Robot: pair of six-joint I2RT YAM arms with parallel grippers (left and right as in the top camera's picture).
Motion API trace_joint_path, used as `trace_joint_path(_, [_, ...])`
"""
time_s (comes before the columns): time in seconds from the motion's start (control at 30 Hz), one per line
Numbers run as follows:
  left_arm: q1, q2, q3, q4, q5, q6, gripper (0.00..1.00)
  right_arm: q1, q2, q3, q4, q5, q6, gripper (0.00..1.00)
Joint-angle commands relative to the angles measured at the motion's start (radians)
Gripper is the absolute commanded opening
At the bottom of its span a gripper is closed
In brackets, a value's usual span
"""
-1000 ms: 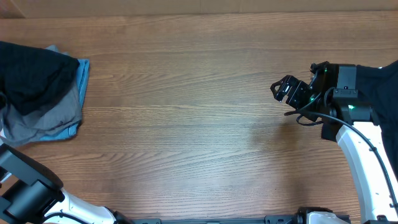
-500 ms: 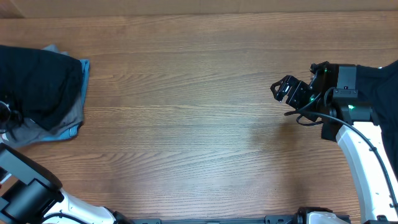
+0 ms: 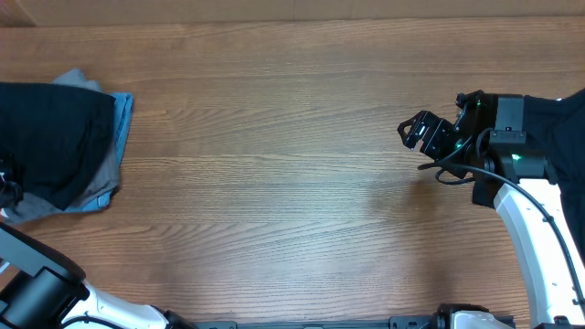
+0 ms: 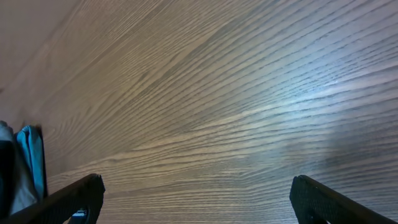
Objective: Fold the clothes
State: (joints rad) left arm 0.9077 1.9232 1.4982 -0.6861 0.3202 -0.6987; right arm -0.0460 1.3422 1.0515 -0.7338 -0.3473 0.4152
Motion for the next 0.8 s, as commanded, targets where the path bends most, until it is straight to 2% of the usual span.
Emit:
trace_joint_path(0.0, [0.013, -0.009, 0.012, 0.042, -0.013, 0.09, 0.04, -0.003, 0.001, -0.003, 0.002, 0.011, -0.002, 1.0])
trace_joint_path(0.1, [0.013, -0.009, 0.012, 0.055, -0.013, 0.09, 0.11, -0.003, 0.001, -0.003, 0.002, 0.011, -0.003, 1.0])
trace_joint_path(0.13, [0.013, -0.009, 0.012, 0.053, -0.013, 0.093, 0.22, -0.003, 0.001, -0.003, 0.002, 0.011, -0.003, 1.0])
trace_joint_path(0.2, [0.013, -0.009, 0.012, 0.037, -0.014, 0.093, 0.52, -0.003, 0.001, -0.003, 0.002, 0.011, -0.003, 1.0])
trace_joint_path(0.27, [0.014, -0.009, 0.012, 0.026, -0.013, 0.083, 0.92, -0.003, 0.001, -0.003, 0.002, 0.011, -0.003, 1.0])
trace_joint_path(0.3, [0.015, -0.011, 0.015, 0.018, -0.014, 0.074, 1.0, -0.003, 0.001, -0.003, 0.002, 0.011, -0.003, 1.0])
trace_joint_path(0.6, [0.013, -0.126, 0.279, -0.229, -0.066, 0.055, 1.0, -0.003, 0.001, -0.003, 0.002, 0.011, -0.003, 1.0])
trace_joint_path(0.77, [0.015, -0.214, 0.389, -0.302, -0.043, 0.011, 0.99, -0.003, 0.001, -0.003, 0.002, 0.011, -0.002, 1.0])
